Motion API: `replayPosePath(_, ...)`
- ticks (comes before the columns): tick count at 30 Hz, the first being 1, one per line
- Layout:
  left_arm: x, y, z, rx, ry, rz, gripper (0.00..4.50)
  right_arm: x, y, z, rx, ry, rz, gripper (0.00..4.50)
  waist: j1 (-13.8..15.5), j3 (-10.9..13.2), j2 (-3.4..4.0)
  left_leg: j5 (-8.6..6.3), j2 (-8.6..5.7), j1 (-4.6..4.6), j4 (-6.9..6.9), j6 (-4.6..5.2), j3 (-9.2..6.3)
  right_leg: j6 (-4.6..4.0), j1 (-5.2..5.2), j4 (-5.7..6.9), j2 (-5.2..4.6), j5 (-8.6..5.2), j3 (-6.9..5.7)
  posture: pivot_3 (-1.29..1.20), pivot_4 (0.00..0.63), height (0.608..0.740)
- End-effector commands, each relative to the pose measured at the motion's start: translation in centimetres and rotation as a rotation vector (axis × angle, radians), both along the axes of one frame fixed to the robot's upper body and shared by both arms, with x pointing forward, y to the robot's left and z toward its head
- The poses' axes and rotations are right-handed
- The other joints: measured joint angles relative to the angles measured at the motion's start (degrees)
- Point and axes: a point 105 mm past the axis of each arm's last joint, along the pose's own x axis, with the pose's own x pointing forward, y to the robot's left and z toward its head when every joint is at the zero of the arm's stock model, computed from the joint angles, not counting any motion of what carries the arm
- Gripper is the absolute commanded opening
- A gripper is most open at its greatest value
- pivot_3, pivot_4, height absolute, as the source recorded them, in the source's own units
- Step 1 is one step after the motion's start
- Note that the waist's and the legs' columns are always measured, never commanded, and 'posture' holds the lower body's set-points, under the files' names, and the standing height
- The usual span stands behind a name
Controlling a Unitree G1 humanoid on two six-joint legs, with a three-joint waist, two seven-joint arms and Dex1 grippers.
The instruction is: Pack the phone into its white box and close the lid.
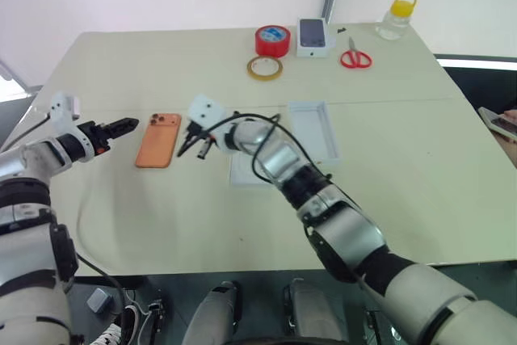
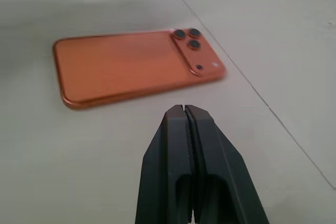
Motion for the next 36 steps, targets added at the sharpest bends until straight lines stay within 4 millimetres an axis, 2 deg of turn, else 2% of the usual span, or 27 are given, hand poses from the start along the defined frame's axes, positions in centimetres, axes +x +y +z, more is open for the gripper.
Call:
replayPosePath(1, 0.0, -0.9, -1.4, -0.018, 0.069, -0.031, 4.37, -0.5, 1.4, -1.3, -0.032, 0.021, -0.003, 0.05, 0.01, -0.02, -0.03, 0.00, 0.00, 0.00, -0.01, 0.00, 0.00, 0.00, -0.01, 0.00, 0.00, 0.00, 0.01, 0.00, 0.150, 0.740)
replayPosePath(4, -0.3, -2.7, -3.1, -0.040, 0.138, -0.117, 4.37, -1.0, 2.1, -2.7, -0.046, 0.077, -0.015, 0.05, 0.31, -0.07, -0.11, 0.01, -0.03, 0.00, 0.00, -0.01, -0.04, 0.00, -0.01, 0.01, 0.04, 0.00, 0.01, 0.00, 0.150, 0.740)
replayPosePath(10, -0.6, -4.5, -4.8, -0.067, 0.215, -0.180, 4.37, -0.7, 1.3, -4.5, -0.121, 0.075, -0.049, 0.05, 0.10, -0.10, -0.08, 0.02, -0.05, 0.01, 0.00, -0.04, -0.03, 0.00, -0.04, 0.15, 0.00, 0.00, 0.10, 0.00, 0.150, 0.740)
replayPosePath(18, -0.4, -7.9, -6.4, -0.047, 0.260, -0.297, 4.37, 0.2, -0.1, -5.0, -0.130, 0.083, -0.093, 0.05, 0.45, -0.31, 0.11, 0.03, -0.09, 0.11, 0.01, -0.05, -0.08, 0.01, -0.03, 0.14, 0.02, -0.01, 0.10, 0.00, 0.150, 0.740)
replayPosePath(22, -0.5, -10.3, -7.0, -0.063, 0.282, -0.389, 4.37, 0.9, -1.1, -4.9, -0.129, 0.084, -0.126, 0.05, 0.90, -0.39, 0.20, 0.03, -0.16, 0.13, 0.02, -0.04, -0.18, 0.02, 0.01, 0.10, 0.01, -0.01, 0.12, 0.00, 0.150, 0.740)
replayPosePath(32, -0.9, -12.9, -7.3, -0.123, 0.326, -0.480, 4.37, 0.8, -1.4, -5.6, -0.158, 0.075, -0.117, 0.05, 1.19, -0.66, 0.31, 0.03, -0.25, 0.13, 0.04, -0.04, -0.30, 0.02, 0.05, 0.10, 0.04, -0.01, 0.33, 0.00, 0.150, 0.740)
replayPosePath(36, -0.5, -12.6, -7.3, -0.114, 0.309, -0.436, 4.37, 0.7, -1.4, -5.8, -0.166, 0.068, -0.108, 0.05, 1.16, -0.69, 0.31, 0.03, -0.26, 0.13, 0.04, -0.04, -0.32, 0.03, 0.06, 0.10, 0.07, -0.02, 0.42, 0.00, 0.150, 0.740)
